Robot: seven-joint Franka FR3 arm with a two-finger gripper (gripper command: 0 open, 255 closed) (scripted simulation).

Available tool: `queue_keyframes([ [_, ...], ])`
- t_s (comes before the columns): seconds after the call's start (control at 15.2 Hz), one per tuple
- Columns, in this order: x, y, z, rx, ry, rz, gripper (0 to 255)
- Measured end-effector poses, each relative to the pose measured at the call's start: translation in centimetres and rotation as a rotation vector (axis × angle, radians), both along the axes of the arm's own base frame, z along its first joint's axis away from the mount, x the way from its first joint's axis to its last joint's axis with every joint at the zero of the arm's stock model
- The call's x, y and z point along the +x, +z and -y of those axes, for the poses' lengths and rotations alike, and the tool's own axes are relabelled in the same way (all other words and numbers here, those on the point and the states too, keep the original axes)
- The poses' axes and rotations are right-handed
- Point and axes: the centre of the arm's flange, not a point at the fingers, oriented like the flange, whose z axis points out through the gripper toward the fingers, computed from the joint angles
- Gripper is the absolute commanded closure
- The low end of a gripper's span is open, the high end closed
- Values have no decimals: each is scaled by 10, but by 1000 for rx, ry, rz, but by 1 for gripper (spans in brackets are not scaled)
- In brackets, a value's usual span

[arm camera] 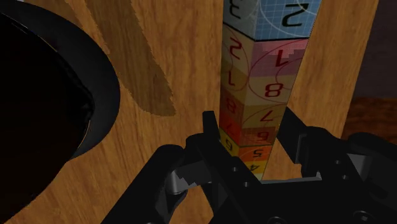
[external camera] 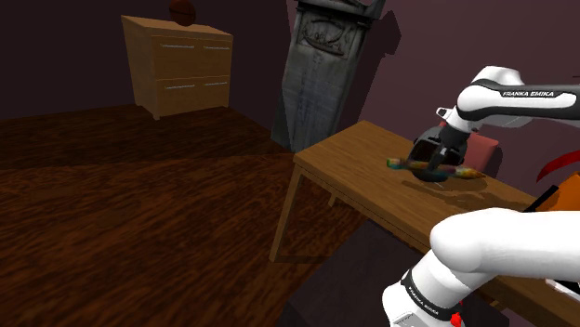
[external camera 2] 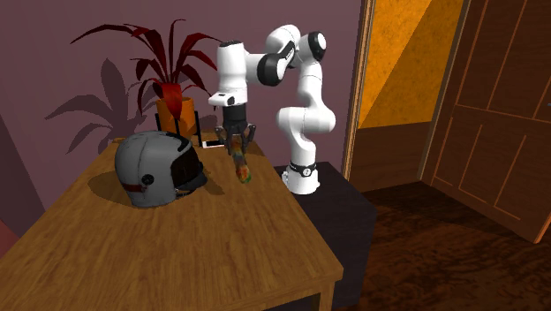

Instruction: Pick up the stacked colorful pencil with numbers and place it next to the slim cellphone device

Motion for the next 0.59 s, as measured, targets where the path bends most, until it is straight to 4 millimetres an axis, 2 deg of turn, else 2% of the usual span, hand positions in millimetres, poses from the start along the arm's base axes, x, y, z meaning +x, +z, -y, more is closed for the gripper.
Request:
queue_keyframes([
  [0.2,-43,-1,10,0,0,1,255],
  [0.59,-114,1,33,0,0,1,255],
])
